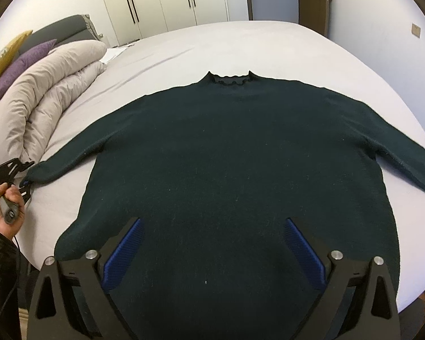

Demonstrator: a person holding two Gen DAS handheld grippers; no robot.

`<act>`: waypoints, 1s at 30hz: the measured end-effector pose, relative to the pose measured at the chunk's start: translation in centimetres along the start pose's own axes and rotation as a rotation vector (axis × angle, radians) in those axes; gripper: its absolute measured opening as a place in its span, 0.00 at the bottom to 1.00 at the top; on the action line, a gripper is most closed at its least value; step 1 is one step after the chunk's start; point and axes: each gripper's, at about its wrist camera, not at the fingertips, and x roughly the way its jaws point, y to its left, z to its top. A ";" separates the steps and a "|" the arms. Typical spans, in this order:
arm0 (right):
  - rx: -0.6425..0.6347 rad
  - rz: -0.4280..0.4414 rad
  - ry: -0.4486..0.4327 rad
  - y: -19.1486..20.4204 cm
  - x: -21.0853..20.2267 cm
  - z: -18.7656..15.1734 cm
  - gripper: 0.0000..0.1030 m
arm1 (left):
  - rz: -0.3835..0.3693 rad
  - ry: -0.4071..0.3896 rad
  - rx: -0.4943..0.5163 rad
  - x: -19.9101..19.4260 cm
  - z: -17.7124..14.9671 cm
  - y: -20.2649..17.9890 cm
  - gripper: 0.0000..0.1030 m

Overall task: Fold small clothes
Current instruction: 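Grasp the sweater sleeve cuff with the left tool and lift it, then fold the held sleeve across the sweater body and open the left tool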

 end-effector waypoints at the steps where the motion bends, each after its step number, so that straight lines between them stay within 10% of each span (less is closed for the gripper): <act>1: 0.009 0.010 0.002 -0.3 0.1 0.1 0.93 | 0.023 0.000 0.071 0.3 -0.7 -1.8 0.15; 6: 0.088 0.063 0.002 -3.0 0.3 0.9 0.87 | 0.061 -0.001 0.477 2.7 -7.8 -13.7 0.09; 10: 0.164 0.082 -0.023 -6.1 0.2 1.9 0.87 | 0.062 0.005 0.926 5.9 -20.6 -23.8 0.09; 16: 0.339 0.179 -0.041 -12.4 1.5 4.6 0.87 | 0.152 -0.047 1.591 10.8 -41.2 -24.2 0.07; 21: 0.434 0.400 0.031 -15.0 5.3 7.7 0.83 | 0.205 -0.061 1.765 13.3 -47.9 -21.1 0.07; 30: 0.524 0.693 0.303 -9.1 14.8 11.4 0.82 | 0.217 -0.089 1.742 11.0 -46.6 -17.5 0.08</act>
